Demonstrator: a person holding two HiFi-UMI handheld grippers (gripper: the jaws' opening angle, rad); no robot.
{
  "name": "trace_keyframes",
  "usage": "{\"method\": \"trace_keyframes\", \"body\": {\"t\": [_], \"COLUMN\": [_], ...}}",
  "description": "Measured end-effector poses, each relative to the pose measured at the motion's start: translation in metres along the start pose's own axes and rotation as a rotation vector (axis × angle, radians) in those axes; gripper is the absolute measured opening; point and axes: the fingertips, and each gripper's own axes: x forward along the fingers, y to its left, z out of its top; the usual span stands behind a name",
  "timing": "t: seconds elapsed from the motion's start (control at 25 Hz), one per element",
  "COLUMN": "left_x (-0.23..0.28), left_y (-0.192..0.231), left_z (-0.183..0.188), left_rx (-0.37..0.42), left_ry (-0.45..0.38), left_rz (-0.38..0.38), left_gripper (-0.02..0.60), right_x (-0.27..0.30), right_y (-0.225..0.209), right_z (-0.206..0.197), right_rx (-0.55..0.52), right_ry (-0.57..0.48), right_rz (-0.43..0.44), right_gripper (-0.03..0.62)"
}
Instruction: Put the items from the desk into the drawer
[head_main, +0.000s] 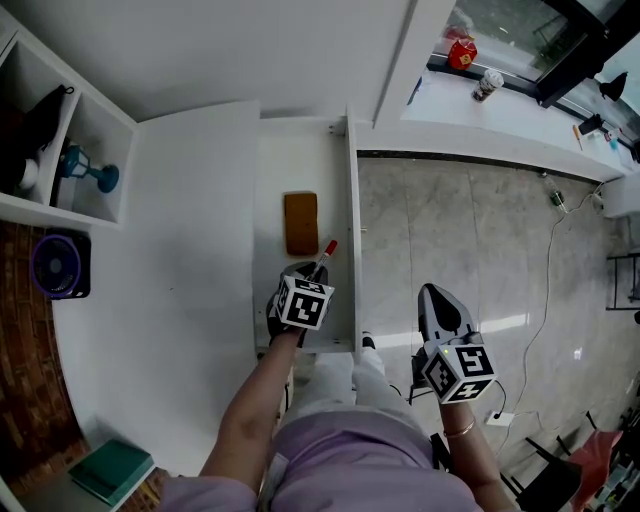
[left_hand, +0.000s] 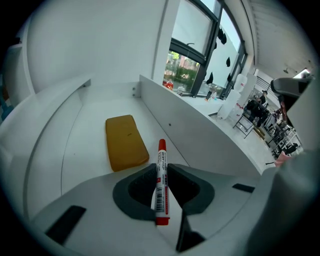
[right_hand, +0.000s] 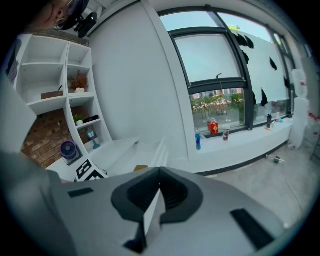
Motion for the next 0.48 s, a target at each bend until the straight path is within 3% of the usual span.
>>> {"method": "trace_keyframes", "body": {"t": [0.48], "left_x": [0.017], "left_y": [0.003], "left_z": [-0.01], "left_rx": [0.007], "left_ry": [0.059], "left_rz": [0.006], "left_gripper": [0.069], "right_x": [0.005], "right_y": [-0.008], "right_z": [-0.004], "right_rx": [0.012], "right_ry": [0.017], "right_rz": [-0.008], "right_gripper": [0.003]}}
